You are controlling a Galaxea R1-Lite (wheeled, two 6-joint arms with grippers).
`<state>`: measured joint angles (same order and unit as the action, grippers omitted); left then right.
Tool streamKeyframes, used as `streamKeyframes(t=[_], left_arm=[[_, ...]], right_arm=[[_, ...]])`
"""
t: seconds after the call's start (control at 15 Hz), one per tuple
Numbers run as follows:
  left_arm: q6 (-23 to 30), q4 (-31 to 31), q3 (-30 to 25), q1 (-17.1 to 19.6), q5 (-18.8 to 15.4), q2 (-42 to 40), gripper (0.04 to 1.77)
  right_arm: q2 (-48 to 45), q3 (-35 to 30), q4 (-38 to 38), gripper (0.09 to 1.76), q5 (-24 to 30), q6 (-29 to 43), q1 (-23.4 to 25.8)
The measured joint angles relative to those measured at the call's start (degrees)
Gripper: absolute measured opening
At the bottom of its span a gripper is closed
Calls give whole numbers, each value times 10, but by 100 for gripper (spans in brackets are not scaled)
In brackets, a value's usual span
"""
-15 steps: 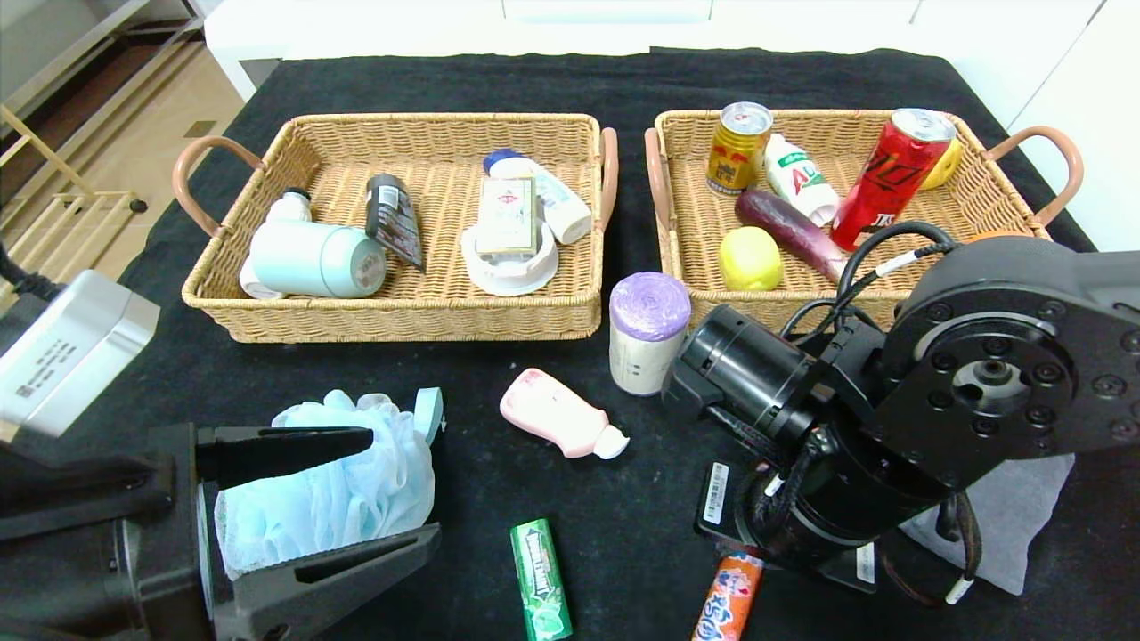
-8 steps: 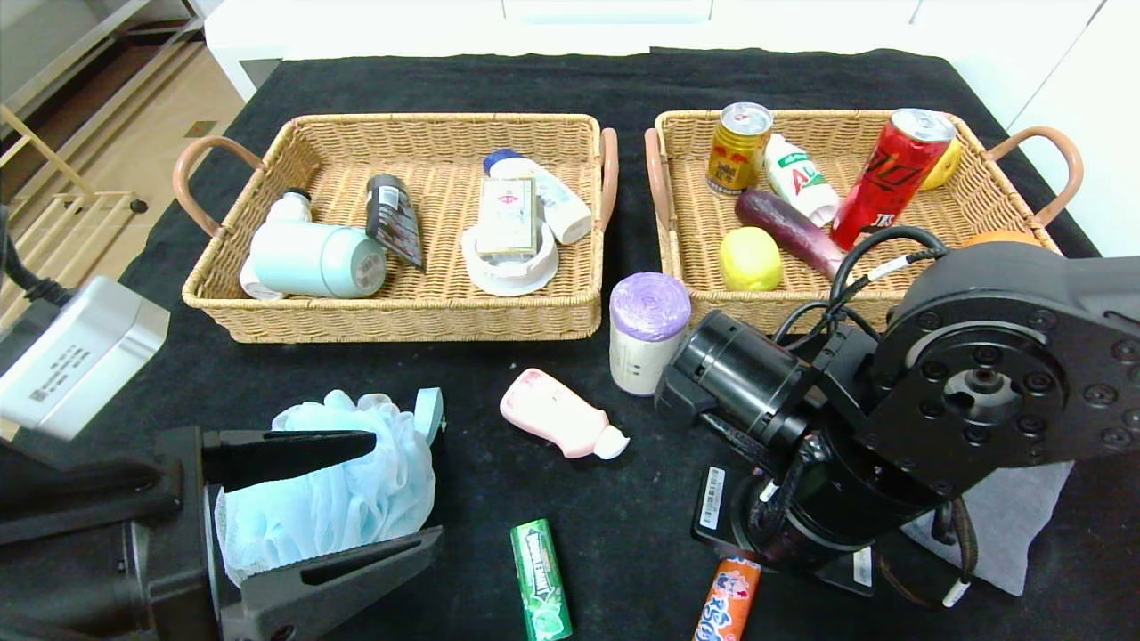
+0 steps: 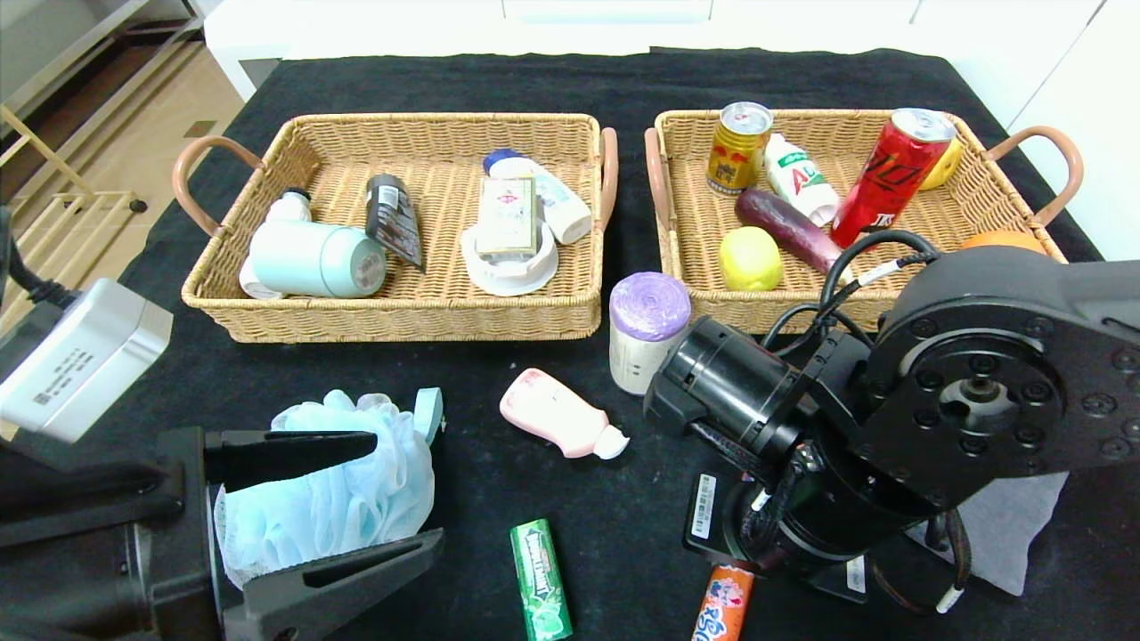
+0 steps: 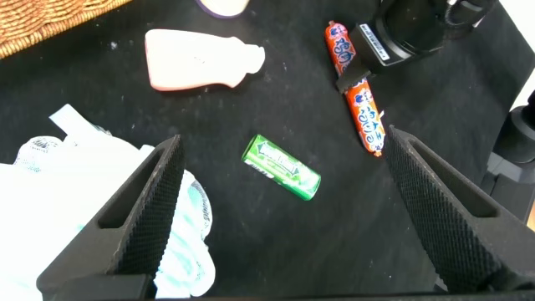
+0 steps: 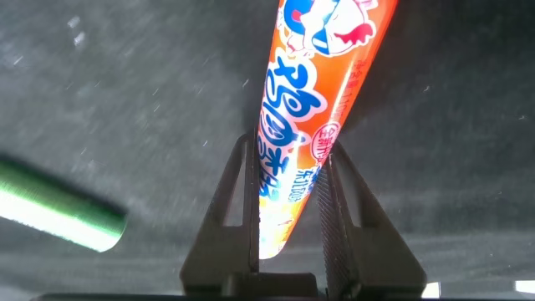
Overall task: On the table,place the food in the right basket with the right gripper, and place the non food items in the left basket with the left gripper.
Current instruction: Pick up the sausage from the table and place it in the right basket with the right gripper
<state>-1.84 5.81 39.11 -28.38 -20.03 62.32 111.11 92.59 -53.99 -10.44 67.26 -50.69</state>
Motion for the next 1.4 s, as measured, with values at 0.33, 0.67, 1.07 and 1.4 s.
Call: streamKeyframes(t=[0.33, 0.67, 1.07, 1.4], left_arm=[[0, 0, 0, 0, 0, -1, 172], [1, 10, -2, 0, 0, -2, 172], [-4, 11, -3, 0, 1, -3, 172], [-9, 12, -4, 0, 10, -4, 172]], right_arm=[[-45, 22, -2, 50, -48, -60, 0], [-74, 123, -6, 50, -95, -156, 29], [-56, 206, 100, 50, -179, -311, 67], [-31, 208, 222, 50, -220, -407, 92]])
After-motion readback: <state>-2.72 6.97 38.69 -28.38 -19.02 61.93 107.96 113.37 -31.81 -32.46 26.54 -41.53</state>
